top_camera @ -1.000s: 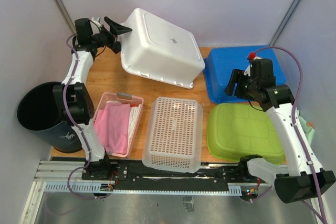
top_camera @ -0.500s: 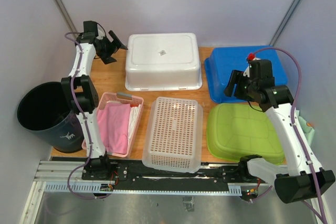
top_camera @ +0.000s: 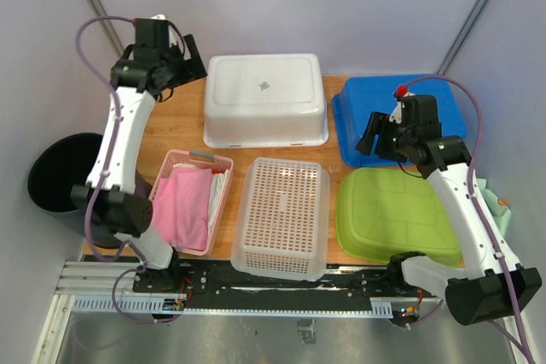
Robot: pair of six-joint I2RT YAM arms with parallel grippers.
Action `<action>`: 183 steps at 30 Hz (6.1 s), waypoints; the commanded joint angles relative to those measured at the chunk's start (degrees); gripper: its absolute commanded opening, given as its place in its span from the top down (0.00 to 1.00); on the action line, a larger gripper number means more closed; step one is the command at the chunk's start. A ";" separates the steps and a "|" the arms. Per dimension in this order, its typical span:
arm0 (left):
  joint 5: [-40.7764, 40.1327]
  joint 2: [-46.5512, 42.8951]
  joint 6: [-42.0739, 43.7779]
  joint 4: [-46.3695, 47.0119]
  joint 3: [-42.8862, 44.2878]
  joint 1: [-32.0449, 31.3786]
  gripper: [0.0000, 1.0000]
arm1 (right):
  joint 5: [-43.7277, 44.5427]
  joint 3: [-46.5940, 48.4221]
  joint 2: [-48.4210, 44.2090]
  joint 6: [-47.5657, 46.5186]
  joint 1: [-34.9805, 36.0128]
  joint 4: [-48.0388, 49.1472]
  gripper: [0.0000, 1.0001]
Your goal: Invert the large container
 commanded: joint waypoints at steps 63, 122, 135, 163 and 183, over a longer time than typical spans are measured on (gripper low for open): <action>-34.46 -25.92 -4.21 -10.72 -23.91 8.33 0.02 | 18.42 22.99 36.09 -8.51 55.20 3.27 0.30; -12.65 -57.65 -32.18 25.33 -64.90 18.32 0.70 | 19.41 7.36 15.55 -4.72 39.22 6.17 0.30; -2.86 -60.19 -24.20 13.35 -67.01 18.31 0.15 | -9.15 14.67 25.25 -11.94 39.17 29.84 0.29; 1.78 -53.75 -3.43 10.23 -65.01 18.44 0.56 | -21.47 63.82 77.17 -5.68 33.01 63.42 0.28; 4.19 -50.50 -3.62 11.07 -62.68 18.43 0.52 | -43.22 74.57 88.54 5.39 31.23 67.51 0.28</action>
